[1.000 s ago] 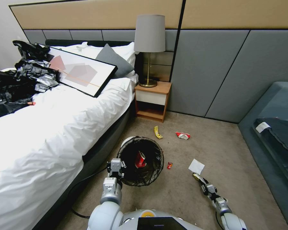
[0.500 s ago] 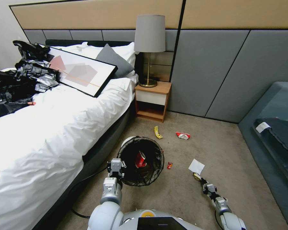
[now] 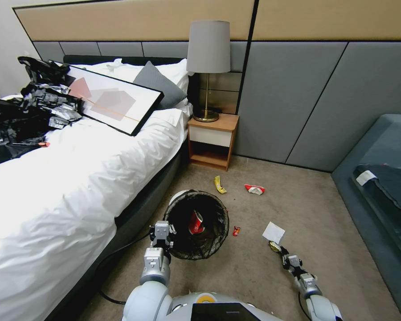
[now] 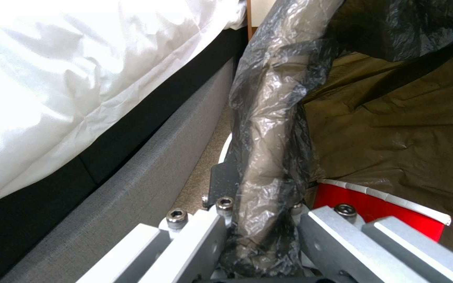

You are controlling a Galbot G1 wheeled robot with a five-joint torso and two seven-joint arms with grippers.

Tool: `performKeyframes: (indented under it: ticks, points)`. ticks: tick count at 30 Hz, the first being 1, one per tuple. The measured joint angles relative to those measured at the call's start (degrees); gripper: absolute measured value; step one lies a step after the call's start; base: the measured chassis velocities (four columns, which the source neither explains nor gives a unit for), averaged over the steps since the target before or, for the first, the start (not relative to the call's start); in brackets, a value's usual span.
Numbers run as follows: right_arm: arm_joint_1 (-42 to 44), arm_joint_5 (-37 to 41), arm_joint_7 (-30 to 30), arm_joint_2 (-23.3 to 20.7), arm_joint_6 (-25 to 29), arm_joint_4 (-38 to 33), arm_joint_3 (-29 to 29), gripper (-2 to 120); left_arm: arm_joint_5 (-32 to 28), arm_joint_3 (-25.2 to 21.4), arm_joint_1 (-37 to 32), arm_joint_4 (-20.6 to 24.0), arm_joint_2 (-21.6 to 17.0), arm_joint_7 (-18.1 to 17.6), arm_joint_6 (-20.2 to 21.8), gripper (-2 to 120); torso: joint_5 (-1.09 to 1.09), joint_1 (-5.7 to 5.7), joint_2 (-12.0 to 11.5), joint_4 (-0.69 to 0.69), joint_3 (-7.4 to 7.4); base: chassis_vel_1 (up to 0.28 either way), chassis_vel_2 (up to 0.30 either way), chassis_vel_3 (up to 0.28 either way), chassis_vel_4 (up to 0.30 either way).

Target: Pick up the trash bin, then pick up the garbage from the floor and place it into the trash bin.

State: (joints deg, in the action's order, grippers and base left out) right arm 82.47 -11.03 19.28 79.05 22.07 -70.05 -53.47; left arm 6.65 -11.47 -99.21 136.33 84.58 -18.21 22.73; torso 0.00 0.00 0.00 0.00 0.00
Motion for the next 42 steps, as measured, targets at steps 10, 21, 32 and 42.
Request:
performKeyframes:
  ticks: [10,21,32,42]
  points:
    - [-1.2,-1.8,-1.2,0.4,0.1,4.0,0.6,73,0.1,0.1,-0.1,0.0,0.0,0.0,0.0,0,-0.01,0.0,0.0,0.0,0.0,0.0,0.0,0.0,0.0]
    - [-7.2,-1.3,-2.4,-2.7,0.4,15.4,-0.1,75,0.1,-0.1,-0.2,0.0,-0.1,-0.1,0.0,0,0.0,0.0,0.0,0.02,0.0,0.0,0.0,0.0,0.0]
    - [-8.9,0.0,-2.7,-3.9,0.2,17.1,-0.4,44,0.1,-0.3,-0.4,0.0,0.0,-0.2,0.0,0,0.0,0.0,0.0,-0.01,0.0,0.0,0.0,0.0,0.0]
    - [-8.4,0.2,-2.8,-3.8,0.3,16.0,-0.7,7,0.1,-0.2,-0.2,0.0,-0.1,-0.2,0.0,0,0.0,0.0,0.0,0.0,0.0,0.0,0.0,0.0,0.0]
